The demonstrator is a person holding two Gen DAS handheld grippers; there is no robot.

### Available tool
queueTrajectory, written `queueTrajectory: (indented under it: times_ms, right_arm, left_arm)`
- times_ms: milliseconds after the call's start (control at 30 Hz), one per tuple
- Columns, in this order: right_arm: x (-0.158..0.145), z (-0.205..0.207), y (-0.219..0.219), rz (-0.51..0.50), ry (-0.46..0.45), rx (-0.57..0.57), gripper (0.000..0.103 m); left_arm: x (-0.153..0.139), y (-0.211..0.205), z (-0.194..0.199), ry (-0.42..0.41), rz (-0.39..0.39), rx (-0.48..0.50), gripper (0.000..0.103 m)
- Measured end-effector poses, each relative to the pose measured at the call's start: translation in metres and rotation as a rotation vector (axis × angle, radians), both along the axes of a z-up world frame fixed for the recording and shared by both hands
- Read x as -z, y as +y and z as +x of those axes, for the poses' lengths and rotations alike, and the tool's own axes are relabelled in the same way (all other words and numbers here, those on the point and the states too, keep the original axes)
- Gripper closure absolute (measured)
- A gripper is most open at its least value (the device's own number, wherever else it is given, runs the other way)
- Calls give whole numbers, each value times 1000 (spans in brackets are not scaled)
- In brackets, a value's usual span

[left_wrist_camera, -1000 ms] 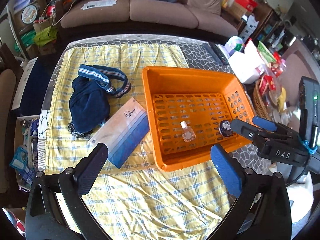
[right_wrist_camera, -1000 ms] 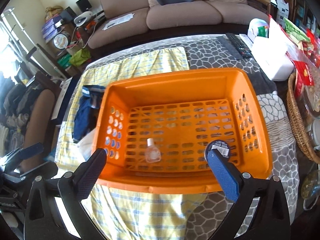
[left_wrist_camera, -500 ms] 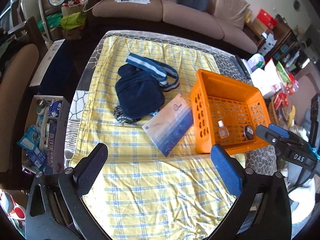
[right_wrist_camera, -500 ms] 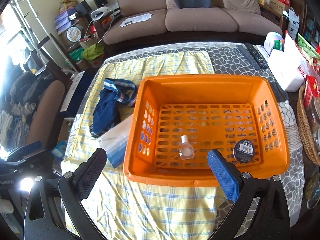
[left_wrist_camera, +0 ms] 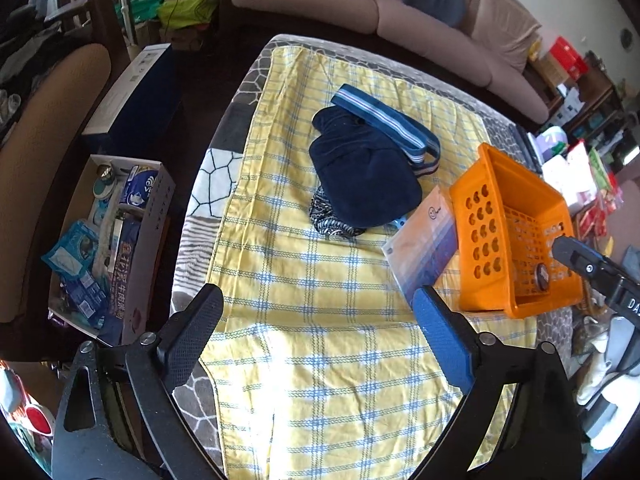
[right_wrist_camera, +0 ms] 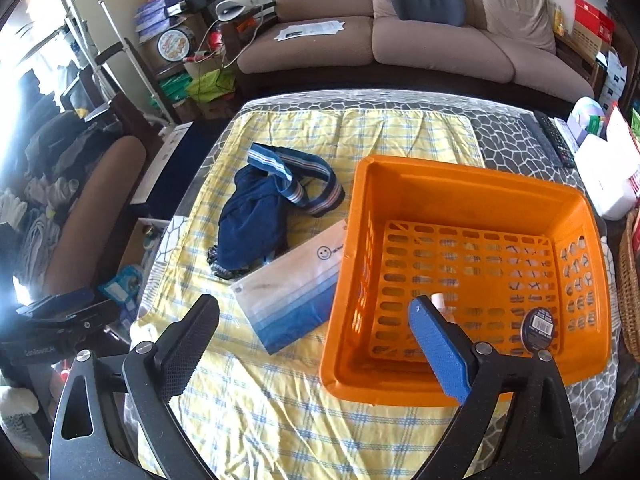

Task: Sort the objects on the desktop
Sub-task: 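Lift both tools away from the orange basket, then move both tools to the navy hot water bottle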

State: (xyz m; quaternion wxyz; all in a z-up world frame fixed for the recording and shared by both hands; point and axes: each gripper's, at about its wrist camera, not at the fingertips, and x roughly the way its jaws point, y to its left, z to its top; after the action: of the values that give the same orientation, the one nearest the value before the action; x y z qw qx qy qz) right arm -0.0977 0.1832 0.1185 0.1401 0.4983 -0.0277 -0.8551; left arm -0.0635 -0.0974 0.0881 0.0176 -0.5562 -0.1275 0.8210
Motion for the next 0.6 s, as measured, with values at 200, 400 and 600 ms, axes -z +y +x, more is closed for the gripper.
queueTrajectory:
  times_ms: [200,400,600]
  right_arm:
    - [15,-20,-23,-33,-43,-23,22]
    - [34,-46,-51,-50,-90,-63,35]
    - [53,-73,-77,-27,-122,-76,36]
  left_arm:
    - [19,-9,-18,-32,29,2,28]
    - [39,-13,-40,-53,52,10,52]
    - [66,-15,-65,-81,107,9,54]
